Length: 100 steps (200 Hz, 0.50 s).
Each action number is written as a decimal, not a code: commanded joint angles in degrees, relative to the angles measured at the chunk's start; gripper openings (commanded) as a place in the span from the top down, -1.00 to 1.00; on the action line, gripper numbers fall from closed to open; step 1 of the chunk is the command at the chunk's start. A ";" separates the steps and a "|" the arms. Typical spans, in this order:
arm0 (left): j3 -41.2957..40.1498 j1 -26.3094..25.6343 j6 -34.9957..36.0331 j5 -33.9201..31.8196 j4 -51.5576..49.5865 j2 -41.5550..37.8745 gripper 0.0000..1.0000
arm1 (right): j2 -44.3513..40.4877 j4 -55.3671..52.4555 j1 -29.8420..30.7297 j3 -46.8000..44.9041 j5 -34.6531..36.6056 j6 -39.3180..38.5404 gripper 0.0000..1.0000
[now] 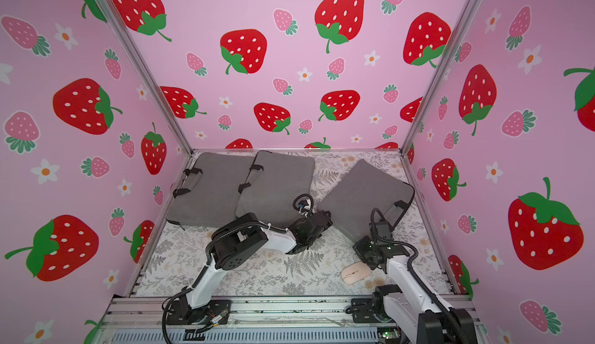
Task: Put the mouse into the laptop bag
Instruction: Unzip the zipper on the zippered laptop bag.
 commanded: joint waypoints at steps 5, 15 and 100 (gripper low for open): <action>-2.37 -0.52 1.19 -2.37 -0.09 -2.31 1.00 | 3.42 5.29 3.10 2.59 -1.05 -0.20 1.00; -2.58 -0.52 1.64 -2.40 -0.20 -2.69 1.00 | 4.79 6.35 4.56 3.75 -1.24 -1.50 1.00; -4.82 -0.56 2.53 -1.09 4.32 -2.41 1.00 | 8.02 3.05 9.18 8.50 2.82 -7.58 1.00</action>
